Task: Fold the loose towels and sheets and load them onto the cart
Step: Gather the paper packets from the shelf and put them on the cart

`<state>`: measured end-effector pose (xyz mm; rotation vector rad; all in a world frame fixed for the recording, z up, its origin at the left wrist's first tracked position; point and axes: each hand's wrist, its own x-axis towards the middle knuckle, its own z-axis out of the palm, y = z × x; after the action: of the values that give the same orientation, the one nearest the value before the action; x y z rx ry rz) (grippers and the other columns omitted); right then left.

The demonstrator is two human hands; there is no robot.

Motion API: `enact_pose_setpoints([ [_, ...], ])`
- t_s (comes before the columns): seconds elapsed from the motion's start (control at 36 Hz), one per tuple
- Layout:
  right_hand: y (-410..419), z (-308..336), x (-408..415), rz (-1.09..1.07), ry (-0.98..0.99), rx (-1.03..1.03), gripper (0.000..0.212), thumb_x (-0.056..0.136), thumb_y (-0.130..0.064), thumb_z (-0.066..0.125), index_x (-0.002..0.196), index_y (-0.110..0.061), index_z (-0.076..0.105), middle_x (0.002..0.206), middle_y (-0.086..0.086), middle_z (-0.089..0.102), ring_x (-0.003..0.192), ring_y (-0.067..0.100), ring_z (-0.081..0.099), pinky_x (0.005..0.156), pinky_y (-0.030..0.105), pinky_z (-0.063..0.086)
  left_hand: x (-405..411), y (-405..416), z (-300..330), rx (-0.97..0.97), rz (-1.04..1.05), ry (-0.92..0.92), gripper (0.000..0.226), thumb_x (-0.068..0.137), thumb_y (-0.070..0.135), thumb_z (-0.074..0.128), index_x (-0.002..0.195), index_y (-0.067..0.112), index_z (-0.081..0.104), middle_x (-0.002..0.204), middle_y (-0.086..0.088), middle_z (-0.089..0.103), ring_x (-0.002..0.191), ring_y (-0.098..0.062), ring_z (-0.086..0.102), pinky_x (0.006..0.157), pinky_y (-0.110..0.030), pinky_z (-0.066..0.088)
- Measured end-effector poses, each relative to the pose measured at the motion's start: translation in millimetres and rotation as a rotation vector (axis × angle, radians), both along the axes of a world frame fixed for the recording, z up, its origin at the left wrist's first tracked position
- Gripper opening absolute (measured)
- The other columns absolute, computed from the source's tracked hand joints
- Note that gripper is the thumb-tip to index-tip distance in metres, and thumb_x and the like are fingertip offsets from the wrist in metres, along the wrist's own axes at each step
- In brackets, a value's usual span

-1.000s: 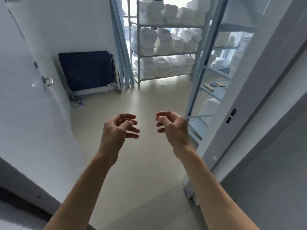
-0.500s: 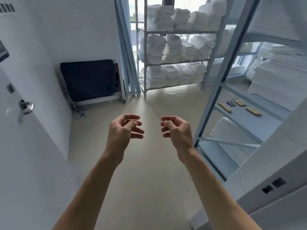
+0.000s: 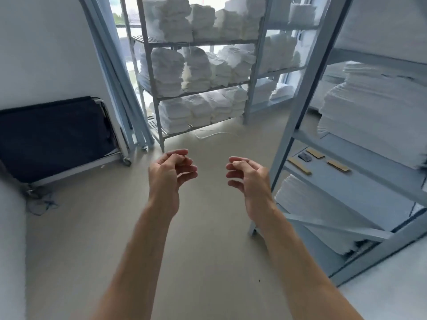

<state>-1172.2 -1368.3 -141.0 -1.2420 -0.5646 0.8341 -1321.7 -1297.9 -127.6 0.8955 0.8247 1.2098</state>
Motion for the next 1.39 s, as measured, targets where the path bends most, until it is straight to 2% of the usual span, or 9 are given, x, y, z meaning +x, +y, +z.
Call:
enact_pose_setpoints([
  [0.17, 78.4, 17.3, 50.8, -0.080, -0.026, 0.024, 0.017, 0.094, -0.005, 0.055, 0.093, -0.008, 0.072, 0.080, 0.006, 0.070, 0.067, 0.017, 0.062, 0.059, 0.027, 0.051, 59.1, 85.7, 5.7, 0.001, -0.117, 0.041, 0.024, 0.092, -0.003, 0.047, 0.088, 0.006, 0.068, 0.061, -0.003, 0.063, 0.054, -0.019, 0.063, 0.055, -0.030, 0.057],
  [0.33, 163.0, 9.8, 127.3, -0.128, -0.018, 0.062, 0.017, 0.093, -0.006, 0.056, 0.091, -0.009, 0.072, 0.078, 0.004, 0.070, 0.067, 0.016, 0.063, 0.058, 0.025, 0.051, 123.4, 185.4, 1.2, 0.025, -0.122, 0.089, 0.025, 0.090, -0.005, 0.046, 0.088, 0.005, 0.069, 0.060, -0.003, 0.062, 0.052, -0.018, 0.063, 0.054, -0.028, 0.057],
  [0.67, 363.2, -1.1, 291.5, -0.028, 0.058, 0.062, 0.015, 0.092, -0.008, 0.058, 0.089, -0.011, 0.072, 0.078, 0.002, 0.071, 0.064, 0.015, 0.063, 0.057, 0.023, 0.050, 286.9, 375.1, 14.0, 0.029, -0.106, 0.146, 0.024, 0.089, -0.007, 0.046, 0.087, 0.004, 0.068, 0.060, -0.005, 0.062, 0.052, -0.018, 0.062, 0.054, -0.029, 0.058],
  [0.94, 470.1, 14.0, 400.5, -0.082, 0.018, 0.073, 0.016, 0.093, -0.009, 0.056, 0.089, -0.011, 0.072, 0.077, 0.001, 0.071, 0.065, 0.013, 0.063, 0.058, 0.023, 0.050, 392.9, 491.7, 21.3, 0.055, -0.149, 0.127, 0.026, 0.088, -0.006, 0.047, 0.085, 0.005, 0.070, 0.059, -0.004, 0.062, 0.051, -0.018, 0.061, 0.054, -0.028, 0.056],
  [1.03, 500.1, 9.9, 425.9, -0.127, 0.036, 0.073, 0.016, 0.093, -0.008, 0.055, 0.090, -0.010, 0.071, 0.076, 0.002, 0.070, 0.064, 0.012, 0.063, 0.057, 0.023, 0.050, 418.5, 525.1, 15.6, 0.117, -0.191, 0.161, 0.026, 0.090, -0.005, 0.049, 0.087, 0.006, 0.072, 0.064, -0.004, 0.063, 0.056, -0.019, 0.062, 0.056, -0.029, 0.057],
  [1.14, 546.8, 5.1, 455.9, -0.182, 0.029, 0.059, 0.017, 0.093, -0.007, 0.055, 0.089, -0.010, 0.071, 0.075, 0.001, 0.070, 0.062, 0.012, 0.063, 0.055, 0.022, 0.050, 453.0, 577.3, 8.0, 0.280, -0.244, 0.245, 0.022, 0.092, -0.002, 0.056, 0.097, 0.011, 0.072, 0.084, -0.004, 0.062, 0.078, -0.016, 0.060, 0.069, -0.030, 0.055],
  [1.22, 585.3, 3.2, 480.0, -0.230, 0.007, 0.059, 0.017, 0.093, -0.007, 0.055, 0.088, -0.011, 0.071, 0.075, 0.000, 0.070, 0.062, 0.011, 0.062, 0.054, 0.021, 0.050, 483.0, 623.1, 6.0, 0.332, -0.337, 0.228, 0.022, 0.092, -0.001, 0.057, 0.104, 0.012, 0.071, 0.092, -0.003, 0.062, 0.089, -0.016, 0.060, 0.077, -0.031, 0.054],
  [1.28, 605.3, 3.9, 492.2, -0.252, -0.003, 0.060, 0.016, 0.093, -0.007, 0.055, 0.088, -0.011, 0.071, 0.075, 0.000, 0.070, 0.062, 0.011, 0.062, 0.055, 0.021, 0.050, 499.2, 647.8, 4.4, 0.350, -0.374, 0.203, 0.022, 0.093, -0.001, 0.057, 0.103, 0.013, 0.070, 0.093, -0.003, 0.062, 0.090, -0.017, 0.059, 0.081, -0.034, 0.054],
  [1.39, 655.1, 3.2, 522.4, -0.362, -0.009, 0.011, 0.015, 0.094, -0.007, 0.055, 0.090, -0.009, 0.070, 0.077, 0.002, 0.069, 0.062, 0.012, 0.062, 0.055, 0.022, 0.050, 546.4, 712.5, -2.8, 0.317, -0.506, 0.169, 0.021, 0.094, 0.000, 0.057, 0.103, 0.013, 0.070, 0.095, -0.004, 0.064, 0.091, -0.016, 0.060, 0.077, -0.030, 0.053],
])
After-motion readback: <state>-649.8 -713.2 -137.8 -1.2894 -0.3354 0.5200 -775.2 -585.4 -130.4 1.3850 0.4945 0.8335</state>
